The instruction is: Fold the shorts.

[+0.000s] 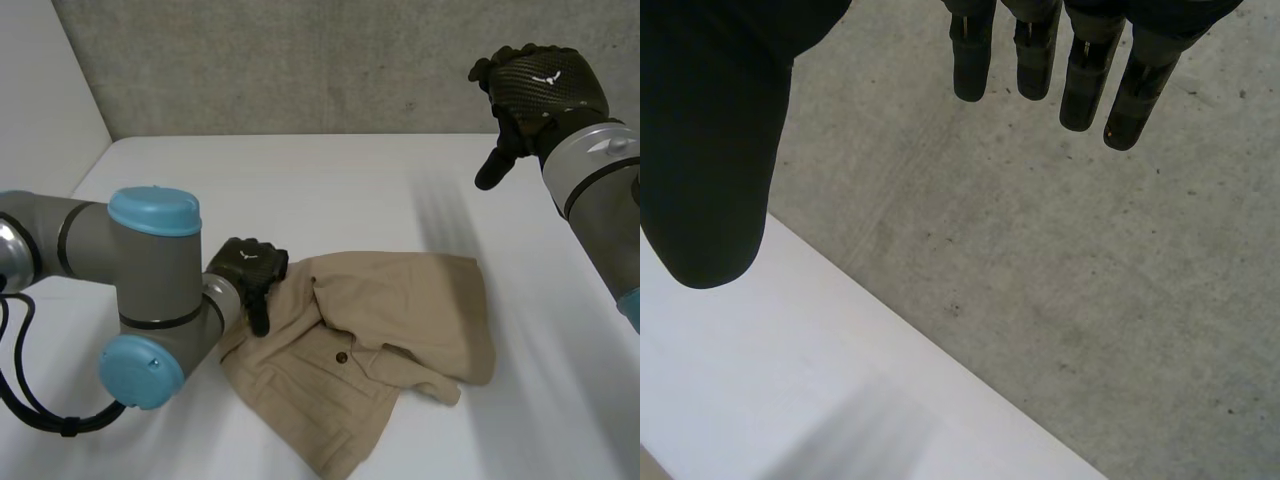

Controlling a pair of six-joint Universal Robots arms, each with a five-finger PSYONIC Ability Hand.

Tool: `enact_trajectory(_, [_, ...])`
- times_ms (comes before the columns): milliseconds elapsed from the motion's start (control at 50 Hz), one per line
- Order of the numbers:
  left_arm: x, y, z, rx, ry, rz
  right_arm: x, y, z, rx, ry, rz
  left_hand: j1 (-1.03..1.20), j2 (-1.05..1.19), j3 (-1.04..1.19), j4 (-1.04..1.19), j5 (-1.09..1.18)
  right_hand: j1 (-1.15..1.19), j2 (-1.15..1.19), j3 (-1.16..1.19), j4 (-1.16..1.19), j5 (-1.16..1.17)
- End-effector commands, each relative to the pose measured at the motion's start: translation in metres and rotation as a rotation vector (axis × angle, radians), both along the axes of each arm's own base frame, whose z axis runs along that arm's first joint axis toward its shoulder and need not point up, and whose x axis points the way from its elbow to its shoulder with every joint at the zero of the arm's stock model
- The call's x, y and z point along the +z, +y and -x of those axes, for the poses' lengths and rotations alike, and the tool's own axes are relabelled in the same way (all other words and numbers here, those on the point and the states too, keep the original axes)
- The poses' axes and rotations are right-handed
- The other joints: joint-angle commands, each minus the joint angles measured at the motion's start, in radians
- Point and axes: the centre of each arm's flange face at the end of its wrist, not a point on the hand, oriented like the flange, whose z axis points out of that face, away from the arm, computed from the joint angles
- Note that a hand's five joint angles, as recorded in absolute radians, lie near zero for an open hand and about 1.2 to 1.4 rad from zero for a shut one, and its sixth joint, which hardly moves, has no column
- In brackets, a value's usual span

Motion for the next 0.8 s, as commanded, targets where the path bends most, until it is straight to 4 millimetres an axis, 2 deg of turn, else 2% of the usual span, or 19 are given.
enact_trajectory(20, [0.010,-0.017,-0.003,0.077,0.077,0.026,-0.004,0.001,0.000,0.002,0.015,-0.006,0.834,0.855,0.858,0.873,0.881,-0.032,-0.049,-0.035,-0.057,-0.070])
enact_trajectory(80, [0.018,-0.034,-0.015,0.157,0.071,0.077,-0.004,0.001,0.000,0.002,0.023,-0.004,0.834,0.855,0.858,0.873,0.881,-0.032,-0.049,-0.035,-0.057,-0.070])
enact_trajectory(160, [0.047,-0.060,-0.040,0.305,0.051,0.224,-0.005,0.001,0.000,0.002,0.026,-0.007,0.834,0.855,0.858,0.873,0.881,-0.032,-0.049,-0.035,-0.057,-0.070])
enact_trajectory(180, [0.059,-0.071,-0.050,0.348,0.026,0.296,-0.006,0.001,0.000,0.002,0.028,-0.009,0.834,0.855,0.858,0.873,0.881,-0.032,-0.049,-0.035,-0.057,-0.070])
enact_trajectory(240, [0.074,-0.088,-0.067,0.392,-0.035,0.403,-0.008,0.001,0.000,0.002,0.030,-0.013,0.834,0.855,0.858,0.873,0.881,-0.032,-0.049,-0.035,-0.057,-0.070])
enact_trajectory(260, [0.083,-0.098,-0.078,0.415,-0.086,0.470,-0.008,0.001,0.000,0.002,0.030,-0.013,0.834,0.855,0.858,0.873,0.881,-0.032,-0.049,-0.035,-0.057,-0.070])
enact_trajectory(340, [0.107,-0.119,-0.106,0.472,-0.210,0.633,-0.010,0.000,-0.001,0.002,0.033,-0.019,0.834,0.855,0.858,0.873,0.881,-0.032,-0.049,-0.035,-0.057,-0.070])
enact_trajectory(420, [0.135,-0.128,-0.120,0.525,-0.260,0.794,-0.010,0.000,-0.001,0.002,0.032,-0.017,0.834,0.855,0.858,0.873,0.881,-0.032,-0.049,-0.035,-0.057,-0.070])
enact_trajectory(480, [0.147,-0.126,-0.120,0.540,-0.243,0.855,-0.009,0.000,-0.001,0.002,0.030,-0.013,0.834,0.855,0.858,0.873,0.881,-0.032,-0.049,-0.035,-0.057,-0.070])
enact_trajectory(560, [0.156,-0.111,-0.104,0.506,-0.173,0.898,-0.008,0.000,-0.001,0.002,0.030,-0.013,0.834,0.855,0.858,0.873,0.881,-0.032,-0.049,-0.035,-0.057,-0.070])
enact_trajectory(580, [0.157,-0.100,-0.086,0.464,-0.123,0.897,-0.008,-0.001,-0.001,0.002,0.029,-0.010,0.834,0.855,0.858,0.873,0.881,-0.032,-0.049,-0.035,-0.057,-0.070])
enact_trajectory(640, [0.158,-0.077,-0.053,0.376,-0.026,0.884,-0.006,-0.001,-0.001,0.002,0.027,-0.006,0.834,0.855,0.858,0.873,0.881,-0.032,-0.049,-0.035,-0.057,-0.070])
enact_trajectory(660, [0.158,-0.056,-0.027,0.302,0.049,0.871,-0.006,-0.001,-0.001,0.000,0.028,-0.008,0.834,0.855,0.858,0.873,0.881,-0.032,-0.049,-0.035,-0.057,-0.070])
enact_trajectory(680, [0.156,-0.050,-0.019,0.275,0.069,0.865,-0.005,-0.001,-0.001,0.000,0.028,-0.004,0.834,0.855,0.858,0.873,0.881,-0.032,-0.049,-0.035,-0.057,-0.070])
enact_trajectory(700, [0.150,-0.036,-0.001,0.216,0.098,0.847,-0.005,-0.001,-0.001,0.000,0.027,-0.003,0.834,0.855,0.858,0.873,0.881,-0.032,-0.049,-0.035,-0.057,-0.070])
enact_trajectory(740, [0.134,-0.022,0.020,0.147,0.101,0.815,-0.003,-0.001,0.000,-0.002,0.026,0.001,0.834,0.855,0.858,0.873,0.881,-0.032,-0.049,-0.035,-0.057,-0.070])
enact_trajectory(760, [0.123,-0.017,0.030,0.112,0.096,0.796,-0.003,-0.001,0.000,-0.003,0.025,0.003,0.834,0.855,0.858,0.873,0.881,-0.032,-0.049,-0.035,-0.057,-0.070])
enact_trajectory(780, [0.099,-0.002,0.053,0.037,0.091,0.758,-0.002,-0.003,0.003,-0.011,0.024,0.004,0.834,0.855,0.858,0.873,0.881,-0.032,-0.049,-0.035,-0.057,-0.070])
enact_trajectory(800, [0.088,0.008,0.065,-0.003,0.091,0.742,-0.001,-0.003,0.003,-0.012,0.022,0.008,0.834,0.855,0.858,0.873,0.881,-0.032,-0.049,-0.035,-0.057,-0.070])
